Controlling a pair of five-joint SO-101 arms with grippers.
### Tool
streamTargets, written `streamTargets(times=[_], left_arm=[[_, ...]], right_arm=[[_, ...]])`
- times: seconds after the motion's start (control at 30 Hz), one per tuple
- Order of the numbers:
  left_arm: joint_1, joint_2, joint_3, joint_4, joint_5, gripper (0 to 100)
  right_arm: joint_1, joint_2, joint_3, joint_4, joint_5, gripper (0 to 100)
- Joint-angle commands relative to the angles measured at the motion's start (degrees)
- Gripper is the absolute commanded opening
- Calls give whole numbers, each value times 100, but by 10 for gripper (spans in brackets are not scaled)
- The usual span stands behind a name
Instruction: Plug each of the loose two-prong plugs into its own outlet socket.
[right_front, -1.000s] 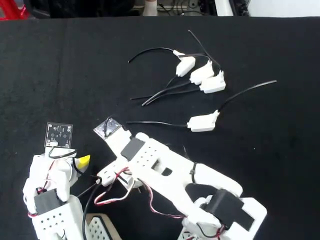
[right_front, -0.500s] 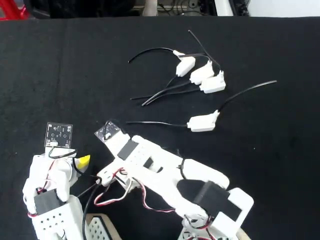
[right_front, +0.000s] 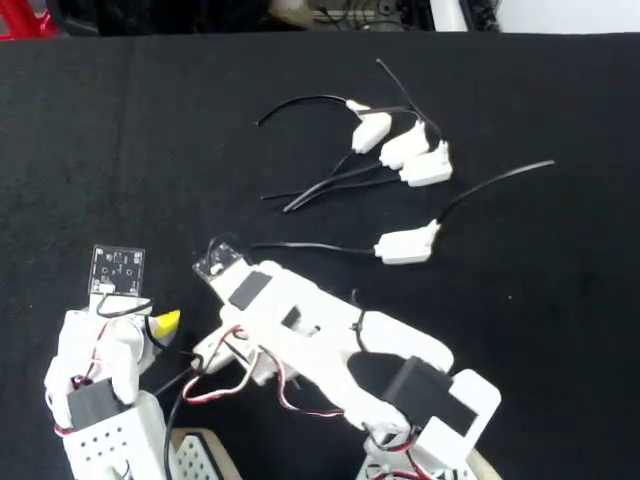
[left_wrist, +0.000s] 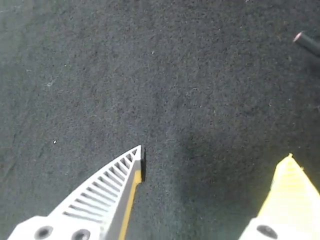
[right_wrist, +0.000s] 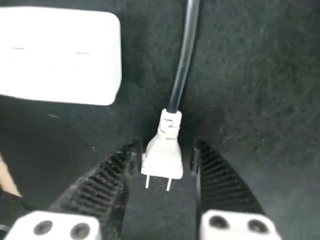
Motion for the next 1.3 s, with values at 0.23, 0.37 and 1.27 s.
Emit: streamTargets(times=[0.23, 0.37, 1.27], left_arm=[[-31, -18, 48, 0, -26, 396], [-31, -18, 48, -9, -26, 396], [-31, -18, 48, -18, -26, 396]], right_arm=[[220, -1499, 655, -44, 246, 169], [510, -1499, 1095, -413, 308, 169], [79, -1499, 1886, -1196, 132, 166]])
